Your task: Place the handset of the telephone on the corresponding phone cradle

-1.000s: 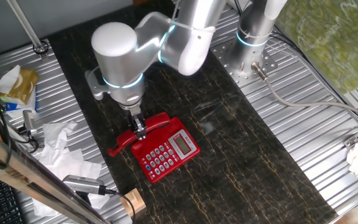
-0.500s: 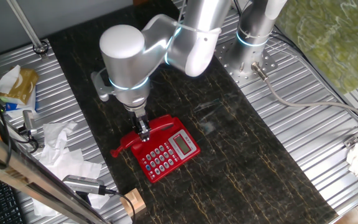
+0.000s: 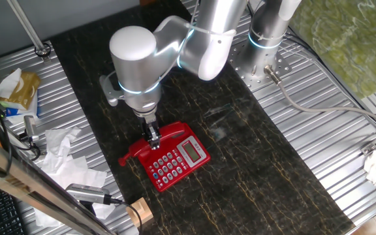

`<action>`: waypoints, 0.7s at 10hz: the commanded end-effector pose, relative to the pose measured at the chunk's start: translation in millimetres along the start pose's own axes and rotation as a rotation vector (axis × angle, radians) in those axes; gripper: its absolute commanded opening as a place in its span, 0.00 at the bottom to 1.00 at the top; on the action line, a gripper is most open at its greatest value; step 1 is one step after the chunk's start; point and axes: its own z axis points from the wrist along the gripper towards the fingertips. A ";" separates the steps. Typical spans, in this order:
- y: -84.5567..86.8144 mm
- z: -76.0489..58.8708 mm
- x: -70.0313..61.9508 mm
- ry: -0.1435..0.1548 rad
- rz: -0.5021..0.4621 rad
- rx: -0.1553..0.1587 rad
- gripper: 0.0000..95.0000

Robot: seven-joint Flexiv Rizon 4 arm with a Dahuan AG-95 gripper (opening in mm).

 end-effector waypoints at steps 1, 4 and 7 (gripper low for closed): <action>0.0 0.7 -0.4 -0.009 0.009 -0.010 0.00; 0.0 0.7 -0.5 -0.016 0.010 0.002 0.00; 0.0 0.6 -0.4 -0.014 -0.010 0.009 0.00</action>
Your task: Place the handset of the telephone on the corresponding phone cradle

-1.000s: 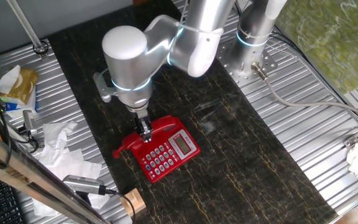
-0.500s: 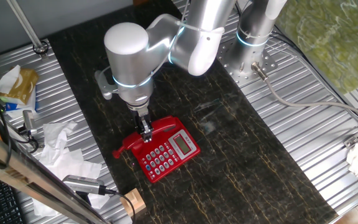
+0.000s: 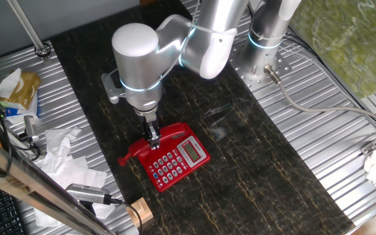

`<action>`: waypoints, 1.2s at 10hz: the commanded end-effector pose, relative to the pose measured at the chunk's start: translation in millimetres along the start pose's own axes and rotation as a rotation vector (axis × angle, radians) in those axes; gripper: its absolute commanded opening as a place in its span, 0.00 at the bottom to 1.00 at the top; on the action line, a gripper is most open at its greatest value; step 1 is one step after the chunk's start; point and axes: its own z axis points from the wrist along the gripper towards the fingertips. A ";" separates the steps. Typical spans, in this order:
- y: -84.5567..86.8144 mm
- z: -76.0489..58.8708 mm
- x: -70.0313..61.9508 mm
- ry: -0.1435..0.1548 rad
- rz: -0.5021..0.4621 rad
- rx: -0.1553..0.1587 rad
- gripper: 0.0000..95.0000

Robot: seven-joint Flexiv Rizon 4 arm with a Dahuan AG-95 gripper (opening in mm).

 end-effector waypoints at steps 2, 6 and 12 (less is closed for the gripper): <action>0.0 0.0 0.1 0.010 -0.013 -0.002 0.00; -1.5 0.6 1.7 0.015 -0.071 0.027 0.00; -1.5 0.6 1.7 0.039 -0.240 0.037 0.00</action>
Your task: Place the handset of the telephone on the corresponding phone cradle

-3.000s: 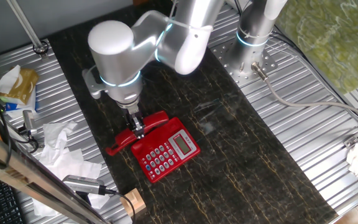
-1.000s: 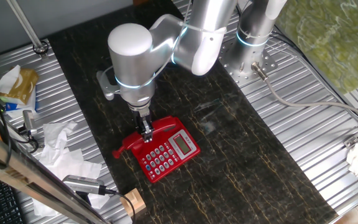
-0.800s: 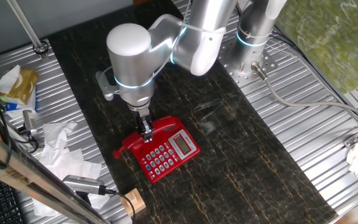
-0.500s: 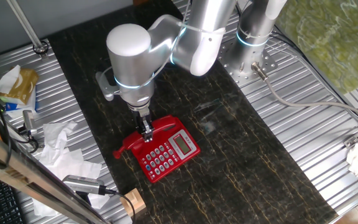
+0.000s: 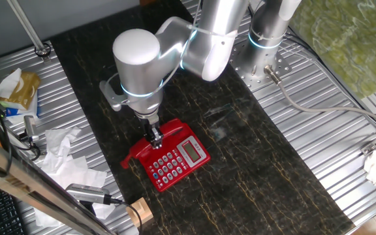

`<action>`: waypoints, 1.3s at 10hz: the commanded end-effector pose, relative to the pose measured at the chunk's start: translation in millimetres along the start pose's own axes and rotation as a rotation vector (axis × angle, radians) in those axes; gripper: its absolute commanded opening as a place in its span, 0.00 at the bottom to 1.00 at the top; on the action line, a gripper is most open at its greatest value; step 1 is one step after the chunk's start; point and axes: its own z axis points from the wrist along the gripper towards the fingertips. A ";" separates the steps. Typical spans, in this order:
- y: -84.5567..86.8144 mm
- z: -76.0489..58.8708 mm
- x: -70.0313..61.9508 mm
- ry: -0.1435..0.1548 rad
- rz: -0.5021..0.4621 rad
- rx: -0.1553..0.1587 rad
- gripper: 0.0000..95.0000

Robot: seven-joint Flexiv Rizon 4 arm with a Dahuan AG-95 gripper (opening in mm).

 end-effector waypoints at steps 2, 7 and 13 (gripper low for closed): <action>0.5 -0.1 -0.2 0.011 -0.062 -0.002 0.00; -0.3 -2.3 2.8 0.020 -0.035 -0.001 0.00; 1.3 0.4 20.7 0.012 0.093 0.034 0.00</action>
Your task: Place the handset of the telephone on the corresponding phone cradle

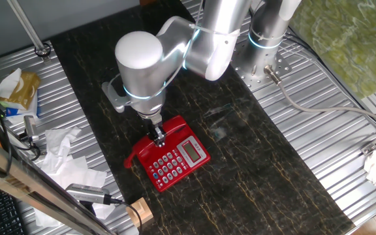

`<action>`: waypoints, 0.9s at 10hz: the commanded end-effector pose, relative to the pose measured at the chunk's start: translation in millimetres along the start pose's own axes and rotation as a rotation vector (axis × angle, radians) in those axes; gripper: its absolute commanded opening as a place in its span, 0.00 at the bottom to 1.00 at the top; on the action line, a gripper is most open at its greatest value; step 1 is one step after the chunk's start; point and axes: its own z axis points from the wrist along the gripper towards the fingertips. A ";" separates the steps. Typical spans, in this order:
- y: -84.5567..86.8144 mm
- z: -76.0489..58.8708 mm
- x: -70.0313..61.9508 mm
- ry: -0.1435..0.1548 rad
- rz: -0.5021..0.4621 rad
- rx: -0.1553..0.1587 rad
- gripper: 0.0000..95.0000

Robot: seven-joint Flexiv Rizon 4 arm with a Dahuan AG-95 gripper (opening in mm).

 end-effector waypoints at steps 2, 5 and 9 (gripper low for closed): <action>6.9 2.5 9.9 -0.014 0.042 0.015 0.00; 16.2 7.5 12.7 -0.026 0.046 0.015 0.00; 18.9 9.0 12.6 -0.029 0.045 0.012 0.00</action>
